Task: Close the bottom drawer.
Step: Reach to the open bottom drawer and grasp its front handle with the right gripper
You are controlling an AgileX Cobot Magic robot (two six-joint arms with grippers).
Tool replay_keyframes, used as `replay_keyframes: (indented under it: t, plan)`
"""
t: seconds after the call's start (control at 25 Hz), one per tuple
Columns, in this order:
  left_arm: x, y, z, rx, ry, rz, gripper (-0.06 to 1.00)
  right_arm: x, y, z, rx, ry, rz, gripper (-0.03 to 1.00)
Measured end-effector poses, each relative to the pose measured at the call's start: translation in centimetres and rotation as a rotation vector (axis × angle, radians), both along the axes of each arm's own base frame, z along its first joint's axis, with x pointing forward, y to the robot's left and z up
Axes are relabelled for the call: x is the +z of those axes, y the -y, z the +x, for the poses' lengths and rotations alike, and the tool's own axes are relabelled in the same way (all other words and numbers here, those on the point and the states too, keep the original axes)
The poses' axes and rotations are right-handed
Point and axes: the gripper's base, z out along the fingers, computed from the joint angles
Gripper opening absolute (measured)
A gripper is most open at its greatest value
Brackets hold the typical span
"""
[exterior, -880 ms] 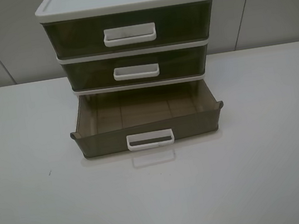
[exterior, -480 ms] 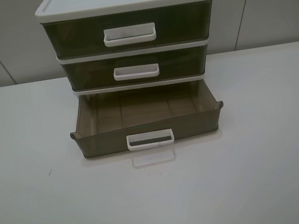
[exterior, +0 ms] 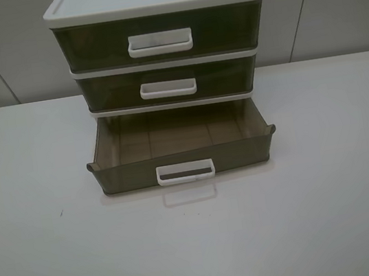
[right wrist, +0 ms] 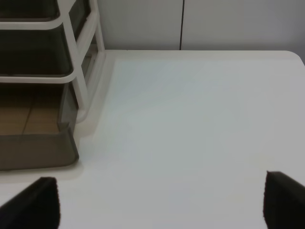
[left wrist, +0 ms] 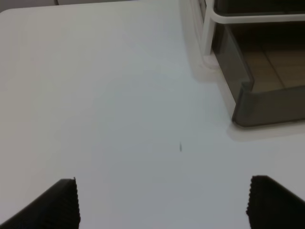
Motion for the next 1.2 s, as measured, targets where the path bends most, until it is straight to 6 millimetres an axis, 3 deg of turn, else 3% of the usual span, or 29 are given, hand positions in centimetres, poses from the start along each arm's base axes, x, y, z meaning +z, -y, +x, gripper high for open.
replay_keyframes:
  t: [0.12,0.24,0.36,0.56,0.72,1.0,1.2]
  plan:
    - [0.0,0.0,0.0,0.000,0.000,0.000,0.72,0.0,0.0,0.3,0.000,-0.017,0.001,0.74]
    - [0.0,0.0,0.0,0.000,0.000,0.000,0.72,0.2,-0.1,2.1,0.019,-0.113,0.040,0.74]
    - [0.0,0.0,0.0,0.000,0.000,0.000,0.72,1.5,-0.6,5.1,0.056,-0.177,0.135,0.74]
    - [0.0,0.0,0.0,0.000,0.000,0.000,0.72,4.9,-0.6,10.6,0.048,-0.047,0.233,0.74]
    - [0.0,0.0,0.0,0.000,0.000,0.000,0.72,5.4,-1.1,13.6,0.076,0.031,0.302,0.74]
    - [0.0,0.0,0.0,0.000,0.000,0.000,0.72,5.3,-7.2,16.5,0.431,0.116,0.232,0.74]
    - [0.0,0.0,0.0,0.000,0.000,0.000,0.72,3.6,-11.8,18.3,0.587,0.113,0.215,0.74]
